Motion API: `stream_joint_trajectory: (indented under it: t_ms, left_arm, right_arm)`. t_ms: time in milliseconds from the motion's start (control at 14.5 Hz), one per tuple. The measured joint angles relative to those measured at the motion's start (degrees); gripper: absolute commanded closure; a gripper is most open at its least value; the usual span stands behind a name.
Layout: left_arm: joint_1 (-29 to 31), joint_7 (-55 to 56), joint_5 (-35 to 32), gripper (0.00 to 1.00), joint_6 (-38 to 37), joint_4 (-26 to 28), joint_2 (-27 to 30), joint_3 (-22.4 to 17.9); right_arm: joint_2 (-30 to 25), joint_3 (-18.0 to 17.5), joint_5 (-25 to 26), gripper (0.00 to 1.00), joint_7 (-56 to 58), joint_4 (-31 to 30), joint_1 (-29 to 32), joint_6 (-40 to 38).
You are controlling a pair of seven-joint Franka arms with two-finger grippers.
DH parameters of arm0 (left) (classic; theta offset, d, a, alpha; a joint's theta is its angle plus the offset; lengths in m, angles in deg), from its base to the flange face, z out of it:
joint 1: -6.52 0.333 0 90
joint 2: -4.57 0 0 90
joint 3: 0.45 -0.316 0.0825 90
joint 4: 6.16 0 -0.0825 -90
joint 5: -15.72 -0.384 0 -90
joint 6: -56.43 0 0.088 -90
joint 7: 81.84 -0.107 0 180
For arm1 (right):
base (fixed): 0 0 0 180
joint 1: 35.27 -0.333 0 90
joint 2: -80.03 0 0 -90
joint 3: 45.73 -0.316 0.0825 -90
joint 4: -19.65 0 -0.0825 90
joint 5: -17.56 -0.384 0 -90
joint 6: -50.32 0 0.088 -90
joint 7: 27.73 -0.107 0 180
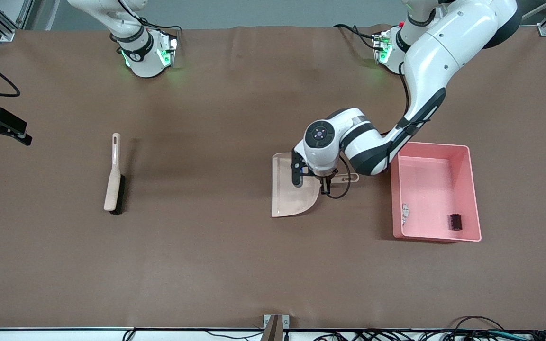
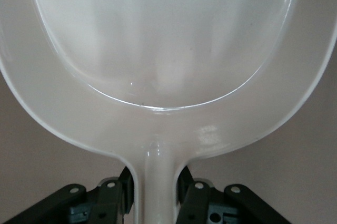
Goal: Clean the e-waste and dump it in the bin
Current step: 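Lower the dustpan onto the table beside the bin with the left gripper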
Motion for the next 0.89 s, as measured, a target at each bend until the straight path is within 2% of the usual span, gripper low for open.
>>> stream_joint_trajectory:
  t_ms: [275, 412, 481, 550, 619, 894]
  left_arm:
    - [0.4, -0.4, 0.0, 0.97, 0.7, 0.7, 0.2, -0.3]
    - [0.4, 0.5, 0.0, 0.92, 0.3, 0.7, 0.4, -0.3]
    - [0.4, 1.2, 0.0, 0.78, -0.2, 0.8, 0.5, -0.3]
    - [0.4, 1.6, 0.0, 0.28, -0.5, 0.8, 0.6, -0.3]
    - [0.3, 1.8, 0.0, 0.00, -0.6, 0.9, 0.7, -0.3]
    - [0.3, 2.9, 0.0, 0.00, -0.7, 0.7, 1.3, -0.3]
  right_arm:
    - [0.0, 2.5, 0.0, 0.00, 0.1, 0.0, 0.9, -1.9]
    - [0.0, 2.6, 0.0, 0.00, 0.3, 0.0, 1.1, -3.3]
    - [0.0, 2.5, 0.0, 0.00, 0.4, 0.0, 0.9, -3.6]
    - [-0.1, 2.3, 0.0, 0.00, 0.5, 0.0, 0.3, -3.7]
    - [-0.3, 2.2, 0.0, 0.00, 0.4, 0.0, -0.8, -3.9]
    - [-0.7, 2.2, 0.2, 0.00, -0.1, 0.2, -2.3, -5.3]
